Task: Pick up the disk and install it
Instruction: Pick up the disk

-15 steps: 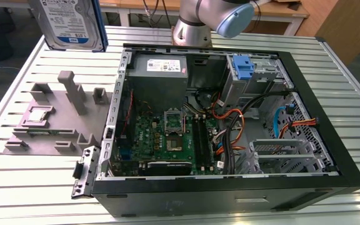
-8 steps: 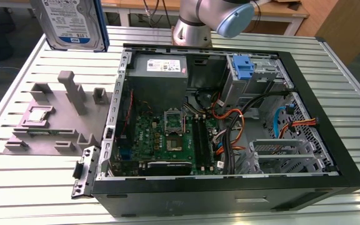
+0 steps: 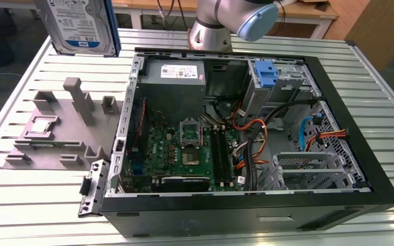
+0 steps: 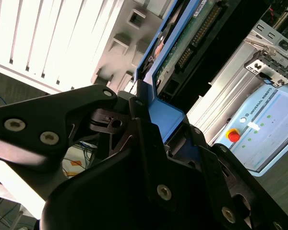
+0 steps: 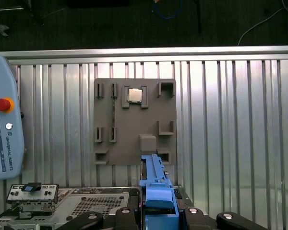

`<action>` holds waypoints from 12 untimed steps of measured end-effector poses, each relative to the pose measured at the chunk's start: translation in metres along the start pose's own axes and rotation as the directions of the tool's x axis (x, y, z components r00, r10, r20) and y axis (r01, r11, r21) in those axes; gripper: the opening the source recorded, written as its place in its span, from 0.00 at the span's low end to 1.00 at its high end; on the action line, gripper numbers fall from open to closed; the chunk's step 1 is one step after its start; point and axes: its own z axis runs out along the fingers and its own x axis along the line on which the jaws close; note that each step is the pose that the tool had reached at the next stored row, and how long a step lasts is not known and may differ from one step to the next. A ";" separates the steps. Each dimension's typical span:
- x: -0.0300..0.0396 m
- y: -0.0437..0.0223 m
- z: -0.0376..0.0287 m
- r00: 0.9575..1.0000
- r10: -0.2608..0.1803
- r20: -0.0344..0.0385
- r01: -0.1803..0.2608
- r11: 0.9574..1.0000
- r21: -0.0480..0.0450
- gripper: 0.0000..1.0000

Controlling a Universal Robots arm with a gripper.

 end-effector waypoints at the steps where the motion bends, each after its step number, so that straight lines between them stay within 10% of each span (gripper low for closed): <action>1: 0.0000 -0.0002 0.0000 1.000 0.000 0.000 0.000 1.000 0.000 0.37; 12: -0.0001 -0.0028 -0.0001 1.000 0.000 0.000 0.000 1.000 0.000 0.37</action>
